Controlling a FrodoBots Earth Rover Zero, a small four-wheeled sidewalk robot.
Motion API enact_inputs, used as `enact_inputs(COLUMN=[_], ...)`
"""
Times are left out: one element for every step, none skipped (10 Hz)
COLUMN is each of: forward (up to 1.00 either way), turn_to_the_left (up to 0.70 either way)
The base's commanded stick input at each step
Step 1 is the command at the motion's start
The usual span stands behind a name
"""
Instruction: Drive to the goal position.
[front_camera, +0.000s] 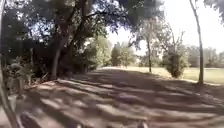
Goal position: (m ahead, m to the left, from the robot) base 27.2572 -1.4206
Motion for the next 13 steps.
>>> enact_inputs(forward=[0.7, 0.7, 0.7, 0.7, 0.7, 0.7, 0.7, 0.7, 0.7, 0.7, 0.7, 0.7, 0.7], turn_to_the_left=[0.0, 0.0, 0.0, 0.0, 0.0, 0.0, 0.0, 0.0, 0.0, 0.0, 0.0, 0.0, 0.0])
